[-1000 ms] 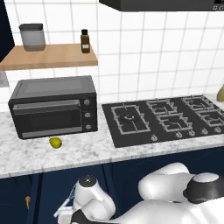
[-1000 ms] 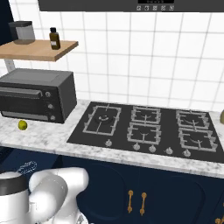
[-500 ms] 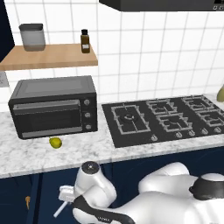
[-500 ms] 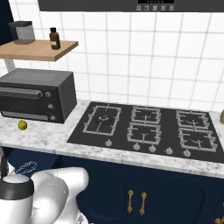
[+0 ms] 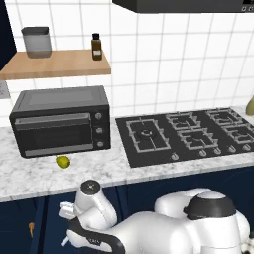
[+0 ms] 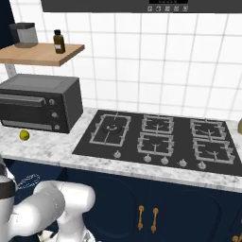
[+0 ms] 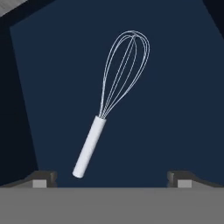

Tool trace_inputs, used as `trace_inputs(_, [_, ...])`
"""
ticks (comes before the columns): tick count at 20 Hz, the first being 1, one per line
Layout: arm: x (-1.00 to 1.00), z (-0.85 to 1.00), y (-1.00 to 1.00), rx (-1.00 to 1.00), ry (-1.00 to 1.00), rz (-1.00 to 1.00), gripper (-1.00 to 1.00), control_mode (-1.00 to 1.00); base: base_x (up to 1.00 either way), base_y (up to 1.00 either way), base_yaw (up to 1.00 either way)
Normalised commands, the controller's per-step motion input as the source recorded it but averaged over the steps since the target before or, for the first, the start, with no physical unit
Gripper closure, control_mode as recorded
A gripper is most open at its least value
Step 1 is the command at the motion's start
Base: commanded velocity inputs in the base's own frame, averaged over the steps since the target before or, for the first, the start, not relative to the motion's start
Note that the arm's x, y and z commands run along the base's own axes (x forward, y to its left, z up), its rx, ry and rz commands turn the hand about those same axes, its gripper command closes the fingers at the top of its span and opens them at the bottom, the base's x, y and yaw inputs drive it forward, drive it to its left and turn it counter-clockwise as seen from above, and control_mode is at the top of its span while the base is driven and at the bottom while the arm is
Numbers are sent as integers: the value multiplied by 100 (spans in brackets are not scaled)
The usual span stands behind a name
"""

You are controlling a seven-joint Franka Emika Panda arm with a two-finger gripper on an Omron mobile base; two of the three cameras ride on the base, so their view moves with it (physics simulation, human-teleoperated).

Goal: Pick the whisk from the drawer and place it on the counter.

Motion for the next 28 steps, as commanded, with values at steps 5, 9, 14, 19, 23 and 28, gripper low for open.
trace_inputs(5, [15, -30, 5, 0, 0, -4, -100, -100, 0, 0, 0])
trace_inputs(9, [28, -35, 0, 0, 0, -8, -100, -100, 0, 0, 0])
trace_inputs(14, [10, -46, 4, 0, 1, -5, -100, -100, 0, 0, 0])
trace_inputs(19, [9, -29, 6, 0, 4, 0, -100, -100, 0, 0, 0])
trace_inputs(23, [27, -9, 10, 0, 9, 0, -100, -100, 0, 0, 0])
trace_inputs(28, [14, -29, 11, -1, 8, 0, -100, -100, 0, 0, 0])
